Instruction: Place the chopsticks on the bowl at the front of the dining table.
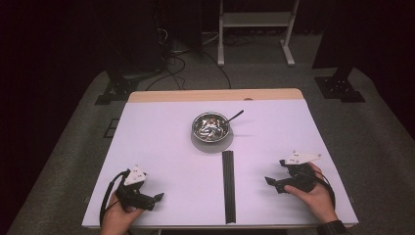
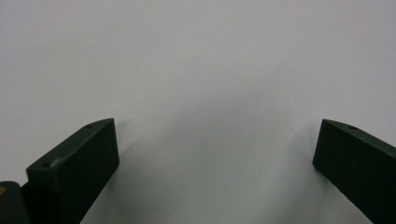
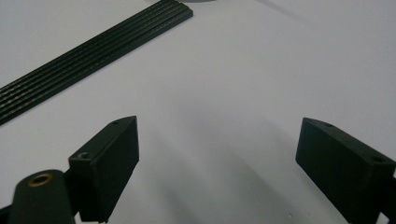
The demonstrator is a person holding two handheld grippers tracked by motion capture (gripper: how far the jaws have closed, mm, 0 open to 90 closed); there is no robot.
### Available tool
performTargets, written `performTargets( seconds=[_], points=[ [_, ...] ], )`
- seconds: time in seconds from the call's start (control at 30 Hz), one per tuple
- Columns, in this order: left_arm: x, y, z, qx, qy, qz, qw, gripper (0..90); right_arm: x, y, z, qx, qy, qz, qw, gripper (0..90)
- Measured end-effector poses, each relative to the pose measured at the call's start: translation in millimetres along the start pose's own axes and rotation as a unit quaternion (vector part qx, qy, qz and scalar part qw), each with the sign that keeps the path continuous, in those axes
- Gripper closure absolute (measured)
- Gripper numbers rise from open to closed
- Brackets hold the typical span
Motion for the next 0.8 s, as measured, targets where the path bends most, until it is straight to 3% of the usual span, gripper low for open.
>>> performTargets(
  seconds=[0.8],
  points=[
    [0.0,0.0,0.0,0.0,0.0,0.0,1.0,0.0,20.1,-13.3,-6.3,0.01,0.004,0.001,0.9999,12.0]
  ],
)
Point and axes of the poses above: each handheld gripper's, and its own axes: y roughly backward along the jaws, x roughly out of its top, z roughly to its right, the point moved 6 cm from there along -y, roughly forward along the jaws, and after that the axes turned 4 degrees about -y, right-handed, at the moved point
